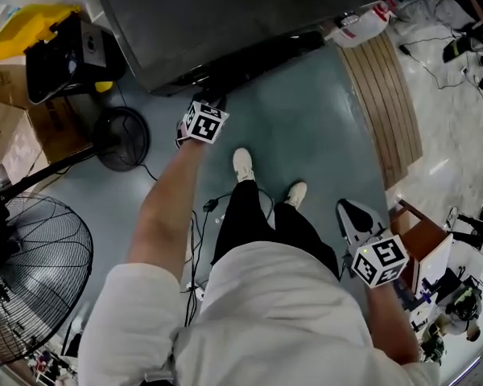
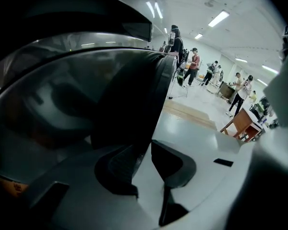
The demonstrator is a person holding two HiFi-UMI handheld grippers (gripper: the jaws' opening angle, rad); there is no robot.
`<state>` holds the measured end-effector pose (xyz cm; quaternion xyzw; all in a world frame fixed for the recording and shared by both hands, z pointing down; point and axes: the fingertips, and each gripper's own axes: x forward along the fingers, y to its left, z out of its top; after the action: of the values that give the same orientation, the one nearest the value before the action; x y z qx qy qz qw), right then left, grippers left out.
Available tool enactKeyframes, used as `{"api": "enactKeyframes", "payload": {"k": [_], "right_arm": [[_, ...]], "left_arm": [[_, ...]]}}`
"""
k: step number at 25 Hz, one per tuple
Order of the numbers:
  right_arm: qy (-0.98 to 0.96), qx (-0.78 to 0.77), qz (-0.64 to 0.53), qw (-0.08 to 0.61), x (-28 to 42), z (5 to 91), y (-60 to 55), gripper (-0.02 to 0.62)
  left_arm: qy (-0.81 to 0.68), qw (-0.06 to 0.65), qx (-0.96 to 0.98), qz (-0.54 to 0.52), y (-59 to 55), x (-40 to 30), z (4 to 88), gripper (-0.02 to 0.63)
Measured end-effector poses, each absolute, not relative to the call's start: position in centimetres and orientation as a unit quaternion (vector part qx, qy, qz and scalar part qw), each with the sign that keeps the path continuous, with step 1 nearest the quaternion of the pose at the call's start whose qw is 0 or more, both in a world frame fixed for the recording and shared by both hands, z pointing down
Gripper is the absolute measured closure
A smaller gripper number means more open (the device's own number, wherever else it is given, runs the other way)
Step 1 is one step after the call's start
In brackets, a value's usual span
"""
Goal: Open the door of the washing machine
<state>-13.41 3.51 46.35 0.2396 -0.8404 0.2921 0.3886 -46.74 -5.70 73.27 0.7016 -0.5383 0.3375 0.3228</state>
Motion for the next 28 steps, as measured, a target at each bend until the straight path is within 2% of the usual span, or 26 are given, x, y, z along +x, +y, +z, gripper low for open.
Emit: {"api": "enactKeyframes", "payload": {"k": [7,17,28], "right_arm": [[-0.838,0.237,0.299,0.390,-13.5,47.0,3.8,0.575],[-0.845,0.226,0.302,0.380,-12.1,48.0,4.5,0.586],[-0.857,0.215,0.302,0.359,-4.8,48.0,4.0,0.586]], "left_arm": [[-0.528,0.323,0.704,0.348,-4.9,-45.6,73.0,0.511],[-0.522,0.333,0.699,0.357,-2.2,-40.3,73.4,0.523],[-0.565,0.374,0.651,0.341,0.9,-31.5,73.8,0.528]]}}
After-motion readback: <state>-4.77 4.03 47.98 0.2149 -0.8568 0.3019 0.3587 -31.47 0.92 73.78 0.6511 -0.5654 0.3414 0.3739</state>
